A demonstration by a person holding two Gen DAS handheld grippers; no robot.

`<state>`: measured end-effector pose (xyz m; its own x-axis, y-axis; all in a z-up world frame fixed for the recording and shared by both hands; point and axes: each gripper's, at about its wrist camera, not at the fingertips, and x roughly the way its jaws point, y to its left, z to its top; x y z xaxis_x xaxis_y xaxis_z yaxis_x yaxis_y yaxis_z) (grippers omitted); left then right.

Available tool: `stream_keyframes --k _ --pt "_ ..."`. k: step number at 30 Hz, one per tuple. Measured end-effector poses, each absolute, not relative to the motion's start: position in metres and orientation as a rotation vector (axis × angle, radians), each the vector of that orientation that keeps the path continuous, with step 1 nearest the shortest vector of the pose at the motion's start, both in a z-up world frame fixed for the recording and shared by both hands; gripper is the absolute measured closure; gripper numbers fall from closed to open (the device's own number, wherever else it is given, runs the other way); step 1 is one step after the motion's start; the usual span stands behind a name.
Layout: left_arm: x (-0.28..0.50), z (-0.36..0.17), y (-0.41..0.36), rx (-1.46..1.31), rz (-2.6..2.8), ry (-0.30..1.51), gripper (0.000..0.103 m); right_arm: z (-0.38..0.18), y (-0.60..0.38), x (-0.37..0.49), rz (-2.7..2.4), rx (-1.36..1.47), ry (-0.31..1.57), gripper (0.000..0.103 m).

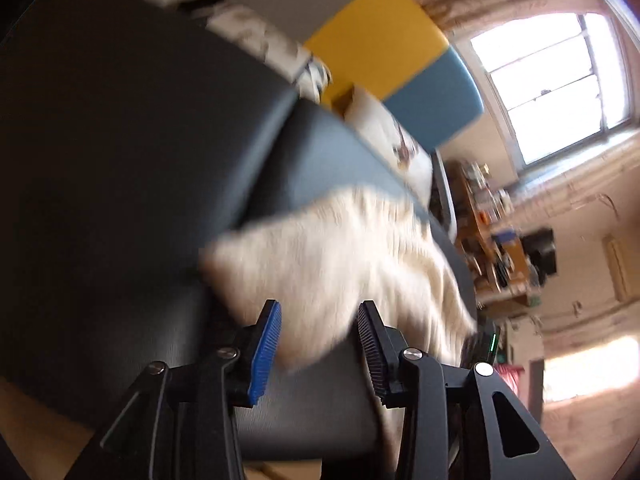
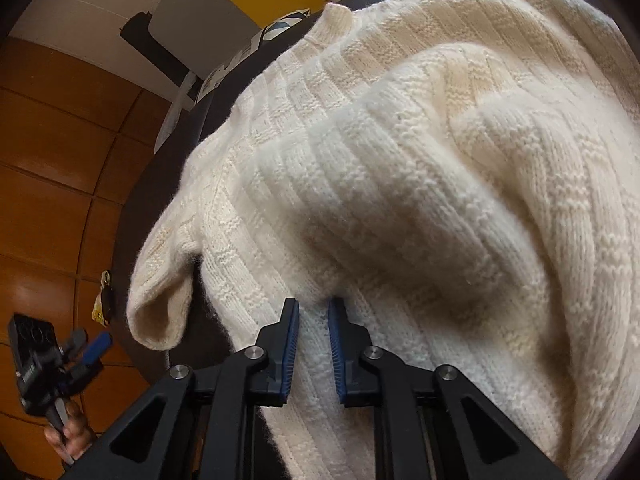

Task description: Fold clothes

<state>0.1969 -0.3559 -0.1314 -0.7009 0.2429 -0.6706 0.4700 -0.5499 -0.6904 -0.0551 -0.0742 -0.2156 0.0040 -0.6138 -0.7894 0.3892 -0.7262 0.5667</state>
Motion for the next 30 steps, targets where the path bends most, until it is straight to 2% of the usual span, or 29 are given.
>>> stream_keyframes --k 4,8,15,21,24,28,30 --pt "0.215 -0.17 -0.327 1.185 -2.337 1.536 0.063 -0.192 -0.087 -0.036 -1.888 1.384 -0.011 0.082" --pt "0.206 -0.188 -0.319 1.186 -2.281 1.6 0.063 -0.171 -0.101 -0.01 -1.923 1.241 0.203 0.082" --pt "0.18 -0.204 -0.328 1.06 -2.12 1.722 0.058 -0.194 -0.085 -0.031 -1.94 1.337 0.19 0.081" --pt "0.173 -0.205 -0.329 0.908 -2.022 1.71 0.056 -0.19 -0.081 -0.031 -1.925 1.325 0.147 0.081" --pt "0.16 -0.201 -0.326 0.893 -2.011 1.633 0.056 -0.188 -0.081 -0.03 -1.925 1.311 0.134 0.081" --pt "0.138 -0.189 -0.314 0.909 -1.994 1.436 0.058 -0.184 -0.082 -0.031 -1.921 1.307 0.11 0.081" --pt "0.129 -0.184 -0.318 0.96 -1.997 1.313 0.073 -0.183 -0.082 -0.03 -1.918 1.306 0.106 0.081"
